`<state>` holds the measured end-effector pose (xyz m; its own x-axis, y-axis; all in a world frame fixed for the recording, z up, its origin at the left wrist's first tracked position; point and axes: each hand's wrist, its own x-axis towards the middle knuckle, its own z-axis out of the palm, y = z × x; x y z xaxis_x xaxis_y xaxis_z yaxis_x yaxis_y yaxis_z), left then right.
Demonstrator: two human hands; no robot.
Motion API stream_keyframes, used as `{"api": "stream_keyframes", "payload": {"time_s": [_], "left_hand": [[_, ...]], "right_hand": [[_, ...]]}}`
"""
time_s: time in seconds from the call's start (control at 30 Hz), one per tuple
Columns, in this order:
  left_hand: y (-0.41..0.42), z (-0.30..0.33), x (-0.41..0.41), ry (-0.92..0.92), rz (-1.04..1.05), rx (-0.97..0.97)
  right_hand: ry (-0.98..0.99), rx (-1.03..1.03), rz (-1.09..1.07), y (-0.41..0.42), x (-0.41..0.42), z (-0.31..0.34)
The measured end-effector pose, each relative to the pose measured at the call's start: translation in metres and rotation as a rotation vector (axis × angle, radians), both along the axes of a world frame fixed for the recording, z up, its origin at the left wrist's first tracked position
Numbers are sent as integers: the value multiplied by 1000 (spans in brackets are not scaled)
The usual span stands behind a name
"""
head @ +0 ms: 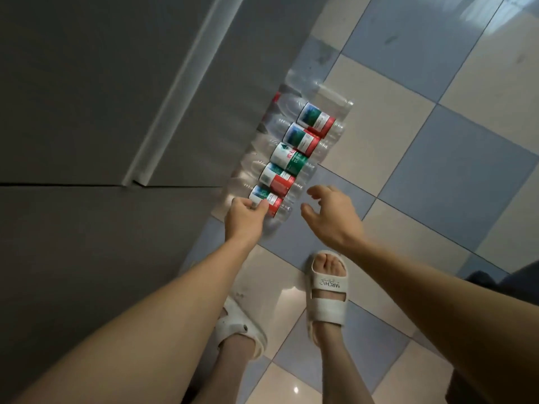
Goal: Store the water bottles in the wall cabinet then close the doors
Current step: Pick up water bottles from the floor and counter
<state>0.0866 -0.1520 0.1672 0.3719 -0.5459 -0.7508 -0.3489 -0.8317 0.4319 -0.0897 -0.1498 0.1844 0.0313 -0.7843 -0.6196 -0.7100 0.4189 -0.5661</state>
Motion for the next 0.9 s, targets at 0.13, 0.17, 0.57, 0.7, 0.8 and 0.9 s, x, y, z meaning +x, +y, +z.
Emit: {"api": "stream_keyframes", "payload": {"time_s": [0.13,0.17,0.57,0.7,0.8,0.9], "left_hand": [[-5,-76,5,-89,79,59],[-6,-91,6,-117,91,79],[-8,-185,30,6,334,-39],[-3,-182,39,57,243,-35],[-3,-180,45,40,190,-54],[-12,-180,45,27,205,-68]], "right_hand": [[-15,-53,101,-18,14,-68],[-17,-67,124,-23,18,-83],[99,-204,147,-33,67,-173],[85,-33,158,-25,67,-176],[30,41,128,-29,65,-182],[-38,74,74,-39,71,-190]]}}
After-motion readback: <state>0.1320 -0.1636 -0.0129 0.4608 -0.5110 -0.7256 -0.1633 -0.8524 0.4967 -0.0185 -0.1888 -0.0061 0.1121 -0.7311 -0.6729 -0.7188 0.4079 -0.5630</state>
